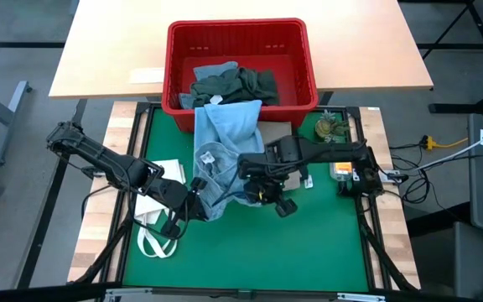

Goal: Fold laundry
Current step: Remove the blue pants from the laundry bin

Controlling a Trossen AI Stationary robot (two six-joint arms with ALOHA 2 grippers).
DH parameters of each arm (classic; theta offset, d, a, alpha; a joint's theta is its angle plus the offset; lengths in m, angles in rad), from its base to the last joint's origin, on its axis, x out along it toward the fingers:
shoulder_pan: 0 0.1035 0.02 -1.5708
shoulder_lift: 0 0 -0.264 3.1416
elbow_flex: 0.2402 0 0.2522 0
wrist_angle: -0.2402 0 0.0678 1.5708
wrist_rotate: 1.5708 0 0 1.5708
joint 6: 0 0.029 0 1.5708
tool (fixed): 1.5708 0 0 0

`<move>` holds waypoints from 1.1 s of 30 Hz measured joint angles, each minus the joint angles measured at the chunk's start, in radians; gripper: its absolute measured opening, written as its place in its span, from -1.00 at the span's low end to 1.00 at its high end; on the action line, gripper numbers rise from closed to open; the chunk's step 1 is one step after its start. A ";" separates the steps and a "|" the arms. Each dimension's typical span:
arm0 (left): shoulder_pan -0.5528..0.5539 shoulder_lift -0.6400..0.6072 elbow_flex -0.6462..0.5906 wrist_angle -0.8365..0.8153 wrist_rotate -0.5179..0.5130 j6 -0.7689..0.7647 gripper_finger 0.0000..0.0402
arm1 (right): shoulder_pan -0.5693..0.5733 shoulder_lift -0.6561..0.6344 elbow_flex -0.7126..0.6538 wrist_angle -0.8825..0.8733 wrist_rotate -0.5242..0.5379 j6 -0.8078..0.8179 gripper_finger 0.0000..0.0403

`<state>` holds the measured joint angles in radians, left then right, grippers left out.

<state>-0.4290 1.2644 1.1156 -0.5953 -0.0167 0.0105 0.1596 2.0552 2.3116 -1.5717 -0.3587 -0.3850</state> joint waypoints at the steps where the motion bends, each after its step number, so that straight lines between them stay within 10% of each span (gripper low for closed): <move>1: 0.000 0.000 0.000 0.000 0.000 0.000 -1.00 | 0.000 0.000 0.000 0.000 0.000 0.014 -0.85; 9: 0.000 0.000 0.000 0.000 -0.003 0.000 -1.00 | -0.005 0.000 0.000 0.000 -0.005 0.071 -0.30; 17: 0.000 0.000 0.000 0.000 -0.002 0.000 -1.00 | -0.053 -0.047 0.000 0.002 -0.068 0.121 -0.19; 29: 0.000 0.000 0.000 0.004 -0.024 0.000 -1.00 | -0.068 -0.222 0.002 0.024 0.472 0.123 -0.19; 33: 0.000 0.000 0.000 0.005 -0.025 0.000 -1.00 | -0.069 -0.203 0.001 0.102 0.496 0.116 -0.19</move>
<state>-0.4290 1.2644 1.1156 -0.5907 -0.0422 0.0109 0.0908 1.8518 2.3125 -1.4697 0.1371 -0.2688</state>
